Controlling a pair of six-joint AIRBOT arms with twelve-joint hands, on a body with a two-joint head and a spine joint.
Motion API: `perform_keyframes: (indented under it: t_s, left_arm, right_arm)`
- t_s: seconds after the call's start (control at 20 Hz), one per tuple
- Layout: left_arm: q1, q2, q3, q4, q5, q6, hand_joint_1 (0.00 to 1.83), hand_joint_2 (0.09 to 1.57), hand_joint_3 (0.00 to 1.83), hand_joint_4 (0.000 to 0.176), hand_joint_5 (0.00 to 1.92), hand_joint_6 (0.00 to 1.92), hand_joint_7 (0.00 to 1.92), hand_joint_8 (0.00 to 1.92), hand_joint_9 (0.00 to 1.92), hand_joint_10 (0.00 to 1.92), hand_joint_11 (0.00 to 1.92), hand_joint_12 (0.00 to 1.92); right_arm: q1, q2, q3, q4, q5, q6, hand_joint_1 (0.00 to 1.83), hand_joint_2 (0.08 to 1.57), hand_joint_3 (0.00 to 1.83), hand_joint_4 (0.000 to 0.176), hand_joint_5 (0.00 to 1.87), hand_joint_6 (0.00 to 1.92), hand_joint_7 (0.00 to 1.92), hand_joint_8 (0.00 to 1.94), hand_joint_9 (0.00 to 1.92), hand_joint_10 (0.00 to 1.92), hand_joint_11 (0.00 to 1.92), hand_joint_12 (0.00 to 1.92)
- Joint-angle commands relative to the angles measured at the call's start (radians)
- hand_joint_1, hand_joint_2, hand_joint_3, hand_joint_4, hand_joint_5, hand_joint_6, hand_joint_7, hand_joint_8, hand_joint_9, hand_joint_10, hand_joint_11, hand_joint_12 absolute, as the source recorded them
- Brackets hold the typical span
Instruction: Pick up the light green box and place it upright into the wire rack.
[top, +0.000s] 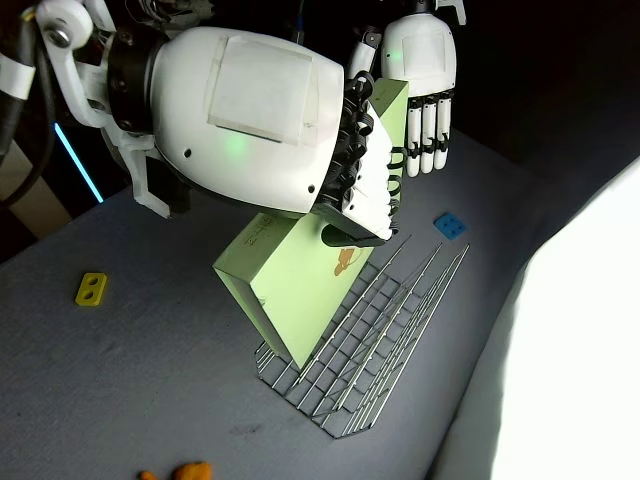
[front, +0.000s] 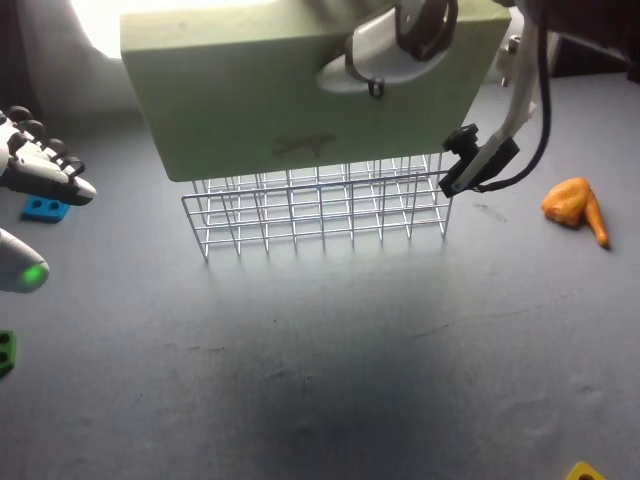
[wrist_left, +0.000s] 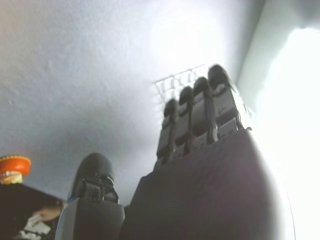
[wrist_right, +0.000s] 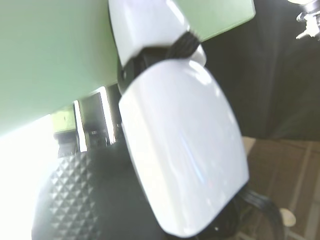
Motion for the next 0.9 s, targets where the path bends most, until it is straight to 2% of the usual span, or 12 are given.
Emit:
perform_keyframes:
  t_s: [0.0, 0.15, 0.25, 0.65, 0.75, 0.85]
  left_arm:
    - [-0.014, 0.0, 0.0, 0.009, 0.066, 0.001, 0.07, 1.23, 0.0, 0.0, 0.1, 0.01, 0.11, 0.0, 0.09, 0.01, 0.0, 0.23]
    - [-0.015, 0.0, -0.001, 0.009, 0.066, 0.001, 0.06, 1.24, 0.0, 0.0, 0.09, 0.0, 0.12, 0.01, 0.1, 0.01, 0.0, 0.23]
    - [-0.015, 0.0, -0.001, 0.009, 0.066, 0.001, 0.05, 1.24, 0.0, 0.0, 0.1, 0.0, 0.1, 0.0, 0.11, 0.01, 0.0, 0.3]
    - [-0.017, 0.0, -0.005, 0.009, 0.066, 0.001, 0.01, 1.25, 0.0, 0.0, 0.07, 0.0, 0.09, 0.0, 0.06, 0.0, 0.0, 0.16]
    - [-0.017, 0.0, -0.006, 0.009, 0.066, 0.001, 0.01, 1.25, 0.0, 0.0, 0.06, 0.0, 0.08, 0.0, 0.06, 0.0, 0.0, 0.16]
    - [-0.016, -0.001, -0.006, 0.009, 0.066, 0.001, 0.04, 1.25, 0.0, 0.0, 0.09, 0.0, 0.1, 0.0, 0.07, 0.0, 0.0, 0.19]
  right_arm:
    - [0.006, 0.0, 0.003, -0.034, 0.006, 0.01, 1.36, 1.17, 0.0, 0.0, 0.86, 0.98, 0.88, 1.32, 0.74, 1.48, 0.59, 1.75]
    - [-0.011, -0.017, 0.02, -0.033, 0.009, 0.023, 1.36, 1.18, 0.0, 0.0, 0.86, 1.02, 0.85, 1.35, 0.71, 1.49, 0.59, 1.76]
    - [-0.015, -0.024, 0.028, -0.032, 0.013, 0.029, 1.36, 1.16, 0.0, 0.0, 0.9, 0.95, 0.91, 1.25, 0.75, 1.46, 0.59, 1.77]
    - [-0.02, -0.051, 0.065, -0.027, 0.017, 0.068, 1.36, 1.17, 0.0, 0.0, 0.88, 0.99, 0.89, 1.24, 0.73, 1.49, 0.55, 1.81]
    - [-0.022, -0.059, 0.075, -0.026, 0.016, 0.077, 1.36, 1.17, 0.0, 0.0, 0.91, 0.93, 0.88, 1.27, 0.74, 1.49, 0.58, 1.8]
    - [-0.027, -0.07, 0.089, -0.025, 0.017, 0.09, 1.36, 1.17, 0.0, 0.0, 0.87, 0.97, 0.87, 1.26, 0.76, 1.52, 0.61, 1.79]
